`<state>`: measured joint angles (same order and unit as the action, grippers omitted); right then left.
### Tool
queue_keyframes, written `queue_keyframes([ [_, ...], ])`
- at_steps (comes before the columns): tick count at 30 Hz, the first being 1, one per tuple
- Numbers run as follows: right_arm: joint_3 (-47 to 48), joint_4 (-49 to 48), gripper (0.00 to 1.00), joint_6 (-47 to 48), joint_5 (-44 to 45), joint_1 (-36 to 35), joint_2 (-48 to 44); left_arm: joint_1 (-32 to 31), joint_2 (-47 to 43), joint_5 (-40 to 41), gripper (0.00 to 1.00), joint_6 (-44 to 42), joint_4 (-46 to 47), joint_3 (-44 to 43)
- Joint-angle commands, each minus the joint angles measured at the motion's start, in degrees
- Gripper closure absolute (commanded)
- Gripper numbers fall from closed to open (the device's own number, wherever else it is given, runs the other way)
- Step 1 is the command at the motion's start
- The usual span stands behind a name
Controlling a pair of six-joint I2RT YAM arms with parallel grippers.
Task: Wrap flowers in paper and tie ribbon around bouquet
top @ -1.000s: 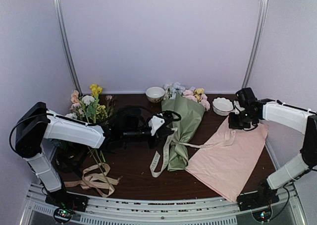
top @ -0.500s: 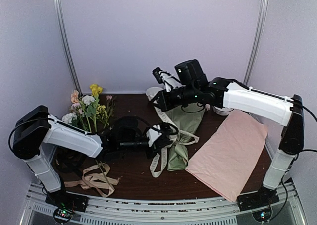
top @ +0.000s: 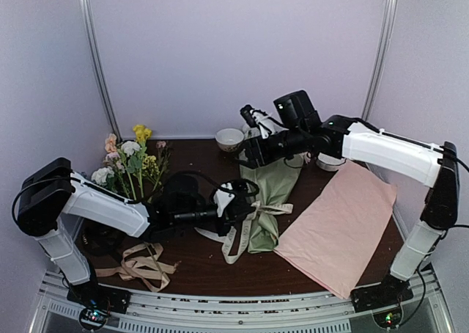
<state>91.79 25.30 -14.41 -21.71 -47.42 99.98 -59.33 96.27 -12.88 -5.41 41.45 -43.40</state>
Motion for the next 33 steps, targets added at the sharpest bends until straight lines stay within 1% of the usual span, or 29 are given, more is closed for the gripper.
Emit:
queue_keyframes([
  [1,-13.07,-5.44,0.45,4.51,-6.19,1.67,-10.98,1.33,-0.2,-0.65,1.0,6.46,8.06,0.58],
  [2,-16.82,-7.78,0.48,5.17,-9.24,1.8,-12.87,1.81,0.14,-1.34,1.0,7.34,9.14,0.71],
  [3,-20.3,-9.98,0.49,5.56,-12.5,1.8,-14.26,2.17,0.49,-1.81,1.0,8.08,9.99,0.76],
  [5,-25.76,-14.06,0.48,5.44,-17.61,1.87,-16.18,2.58,0.94,-2.39,1.0,8.8,10.92,0.73],
  [6,-27.97,-15.8,0.46,4.99,-18.7,1.89,-16.6,2.7,1.13,-2.57,1.0,8.91,11.08,0.64],
  [9,-31.15,-18.3,0.4,4.78,-17.1,1.81,-16.97,2.82,1.3,-2.89,1.0,8.87,11.02,0.51],
  [12,-31.2,-18.01,0.4,5.71,-15.0,1.92,-15.99,2.9,1.2,-3.18,1.0,8.7,10.66,0.46],
  [13,-31.09,-17.96,0.42,5.93,-15.05,1.93,-15.61,2.9,1.13,-3.2,1.0,8.63,10.34,0.42],
  [15,-30.65,-17.59,0.5,6.15,-15.35,1.98,-14.85,2.9,0.88,-3.12,1.0,8.48,10.0,0.42],
  [21,-31.17,-18.71,0.83,5.09,-16.89,2.47,-14.01,2.9,0.61,-2.91,1.0,7.96,9.28,0.42],
  [23,-31.59,-18.99,0.91,4.78,-17.32,2.76,-14.32,2.9,0.59,-2.97,1.0,7.67,9.07,0.42],
  [25,-32.12,-19.4,0.93,4.23,-17.56,3.09,-14.78,2.9,0.66,-3.18,1.0,7.46,8.73,0.34],
  [29,-32.74,-20.12,0.91,3.09,-18.15,4.02,-15.51,2.9,0.61,-3.29,1.0,7.1,8.29,0.49],
  [30,-32.74,-20.31,0.93,2.86,-18.4,4.19,-15.5,2.92,0.64,-3.33,1.0,7.06,8.32,0.58],
  [31,-32.77,-20.34,0.99,2.75,-18.52,4.25,-15.51,2.91,0.59,-3.39,1.0,7.04,8.25,0.59],
  [33,-32.73,-20.46,1.0,2.47,-18.51,4.35,-15.44,2.91,0.59,-3.61,1.0,6.94,8.13,0.44],
])
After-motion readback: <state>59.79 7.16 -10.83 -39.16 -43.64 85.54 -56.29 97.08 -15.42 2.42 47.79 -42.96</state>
